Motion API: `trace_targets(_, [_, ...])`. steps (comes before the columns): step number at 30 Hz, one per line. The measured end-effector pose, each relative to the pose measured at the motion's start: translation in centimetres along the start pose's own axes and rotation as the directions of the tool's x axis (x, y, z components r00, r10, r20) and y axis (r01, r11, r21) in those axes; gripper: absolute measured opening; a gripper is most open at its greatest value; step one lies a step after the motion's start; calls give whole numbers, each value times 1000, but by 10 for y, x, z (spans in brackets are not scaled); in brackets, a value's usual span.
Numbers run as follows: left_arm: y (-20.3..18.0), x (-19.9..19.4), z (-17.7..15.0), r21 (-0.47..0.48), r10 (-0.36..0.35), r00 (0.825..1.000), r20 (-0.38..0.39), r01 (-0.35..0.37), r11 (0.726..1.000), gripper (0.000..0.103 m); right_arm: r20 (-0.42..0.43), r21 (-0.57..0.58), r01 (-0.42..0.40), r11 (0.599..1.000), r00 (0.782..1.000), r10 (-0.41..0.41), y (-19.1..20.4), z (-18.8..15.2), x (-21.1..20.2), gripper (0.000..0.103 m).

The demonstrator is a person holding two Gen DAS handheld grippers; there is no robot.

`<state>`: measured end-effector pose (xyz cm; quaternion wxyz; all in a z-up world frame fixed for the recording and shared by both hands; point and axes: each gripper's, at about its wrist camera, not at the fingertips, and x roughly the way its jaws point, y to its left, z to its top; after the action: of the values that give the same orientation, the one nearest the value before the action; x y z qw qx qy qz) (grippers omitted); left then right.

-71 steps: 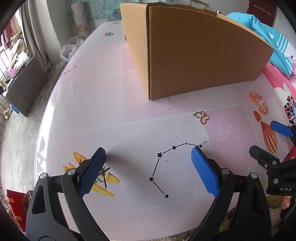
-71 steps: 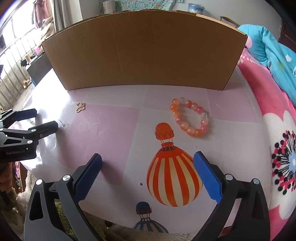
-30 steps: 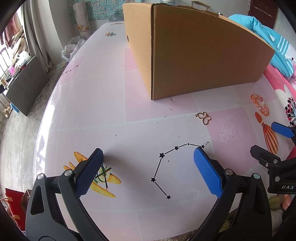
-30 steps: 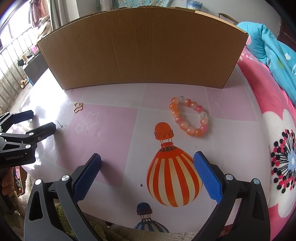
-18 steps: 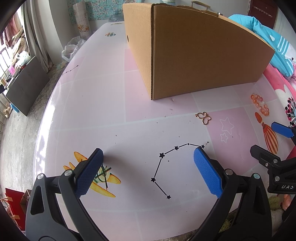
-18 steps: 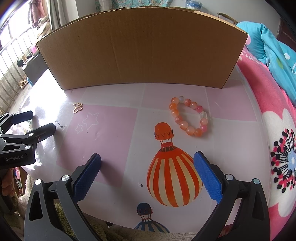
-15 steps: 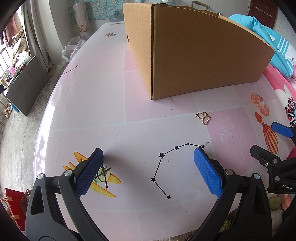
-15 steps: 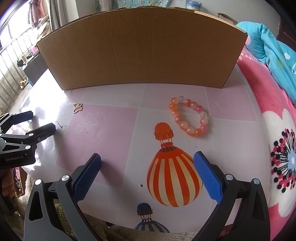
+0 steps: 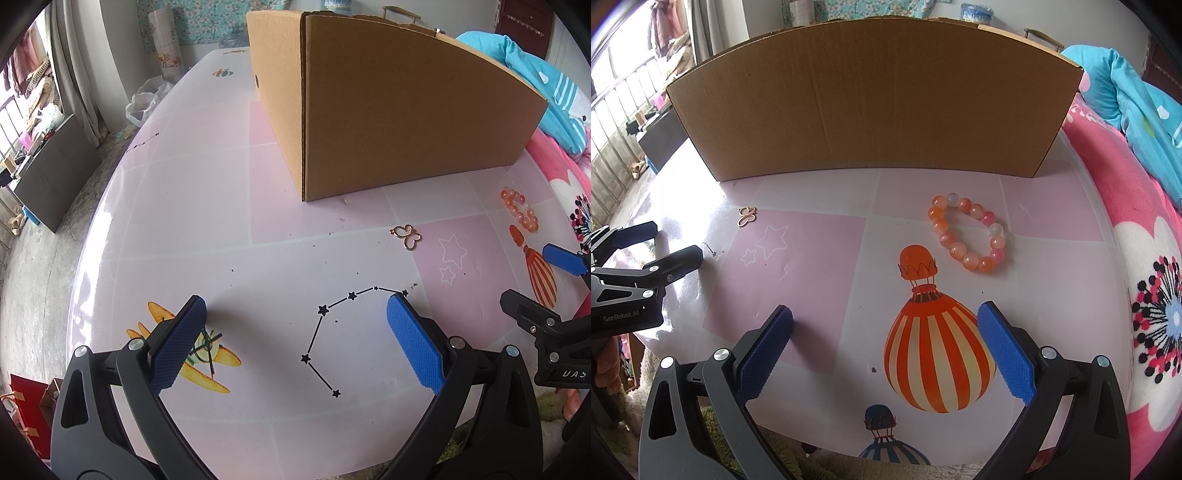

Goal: Organize jewelry

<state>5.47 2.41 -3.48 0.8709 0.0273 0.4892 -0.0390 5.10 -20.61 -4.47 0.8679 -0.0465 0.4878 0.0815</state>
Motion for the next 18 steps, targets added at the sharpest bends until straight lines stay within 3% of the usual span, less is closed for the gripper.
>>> trace_targets(7, [-1,0,-1,-3,-4,1000,6,4,1000,95,11,-7,-5,1000,1000,5,-1,0,0,97])
trace_targets(18, [-2,1,4,-66,41,996,-74,-46,997,95,-7,0,0,1000,1000,0,1,1,1,97])
